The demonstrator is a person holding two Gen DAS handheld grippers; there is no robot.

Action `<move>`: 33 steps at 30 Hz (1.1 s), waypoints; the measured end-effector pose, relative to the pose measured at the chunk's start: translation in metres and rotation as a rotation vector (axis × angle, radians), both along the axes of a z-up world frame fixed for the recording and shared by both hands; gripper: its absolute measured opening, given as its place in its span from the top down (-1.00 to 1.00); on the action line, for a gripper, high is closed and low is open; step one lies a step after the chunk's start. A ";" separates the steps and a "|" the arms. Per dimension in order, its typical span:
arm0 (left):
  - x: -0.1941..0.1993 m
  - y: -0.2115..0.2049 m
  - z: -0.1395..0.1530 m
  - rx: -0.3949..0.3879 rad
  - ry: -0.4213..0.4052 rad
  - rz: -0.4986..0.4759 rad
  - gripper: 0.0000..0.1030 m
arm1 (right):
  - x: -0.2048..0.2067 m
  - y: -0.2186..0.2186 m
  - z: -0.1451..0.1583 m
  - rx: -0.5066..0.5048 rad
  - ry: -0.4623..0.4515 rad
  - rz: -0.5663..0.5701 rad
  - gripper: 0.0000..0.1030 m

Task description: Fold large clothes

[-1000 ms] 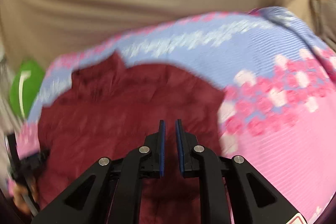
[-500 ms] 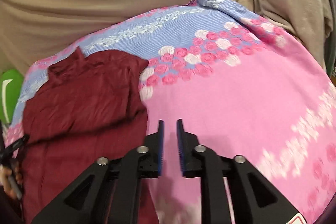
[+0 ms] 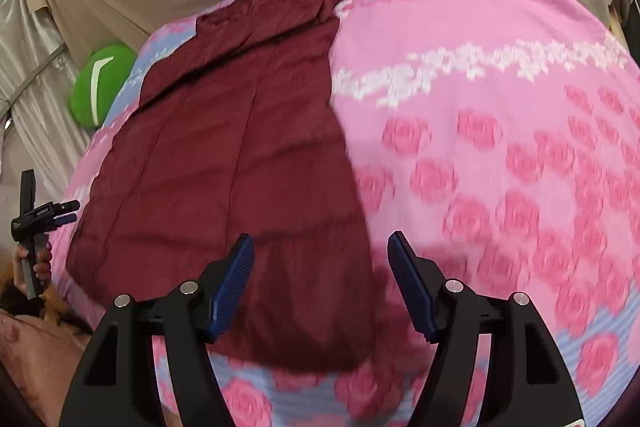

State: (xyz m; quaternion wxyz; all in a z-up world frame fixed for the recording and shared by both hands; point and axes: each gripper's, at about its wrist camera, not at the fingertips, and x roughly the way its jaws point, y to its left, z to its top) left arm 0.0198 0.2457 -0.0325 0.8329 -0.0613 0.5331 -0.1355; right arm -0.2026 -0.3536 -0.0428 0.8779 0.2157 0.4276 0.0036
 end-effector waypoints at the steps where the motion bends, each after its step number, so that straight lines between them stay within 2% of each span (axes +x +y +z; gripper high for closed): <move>1: -0.010 0.006 -0.003 -0.034 0.012 0.005 -0.87 | -0.004 0.001 -0.004 0.013 0.005 0.007 -0.31; 3: -0.024 0.010 -0.007 -0.064 0.021 0.003 -0.87 | -0.008 0.004 -0.011 0.033 0.012 0.018 -0.31; 6: -0.042 0.011 -0.013 -0.047 0.000 -0.005 -0.87 | -0.016 0.008 -0.013 0.054 -0.018 0.020 -0.38; 9: -0.051 0.004 -0.014 -0.025 -0.027 -0.015 -0.84 | -0.027 0.010 -0.015 0.130 -0.056 0.053 -0.38; 11: -0.054 0.001 -0.012 -0.047 -0.036 -0.030 -0.58 | -0.032 0.012 -0.015 0.150 -0.079 0.067 -0.29; 12: -0.056 -0.003 -0.011 -0.066 -0.038 -0.049 -0.24 | -0.033 0.014 -0.014 0.158 -0.089 0.074 -0.20; 13: -0.058 -0.003 -0.011 -0.075 -0.037 -0.057 0.00 | -0.035 0.017 -0.014 0.169 -0.099 0.083 0.09; 14: -0.058 -0.002 -0.010 -0.078 -0.041 -0.055 0.07 | -0.035 0.020 -0.015 0.174 -0.103 0.086 0.44; 16: -0.060 -0.002 -0.004 -0.090 -0.065 -0.057 0.60 | -0.035 0.023 -0.016 0.175 -0.104 0.080 0.84; 19: -0.067 0.003 0.013 -0.141 -0.115 -0.060 0.90 | -0.040 0.029 -0.010 0.163 -0.156 0.051 0.93; 24: -0.089 0.007 0.054 -0.192 -0.259 -0.078 0.97 | -0.066 0.036 0.030 0.123 -0.351 0.043 0.94; 30: -0.120 0.018 0.110 -0.306 -0.438 -0.094 0.98 | -0.090 0.044 0.083 0.074 -0.534 0.059 0.95; 33: -0.138 0.029 0.147 -0.362 -0.566 -0.083 0.98 | -0.111 0.050 0.119 0.043 -0.662 0.073 0.95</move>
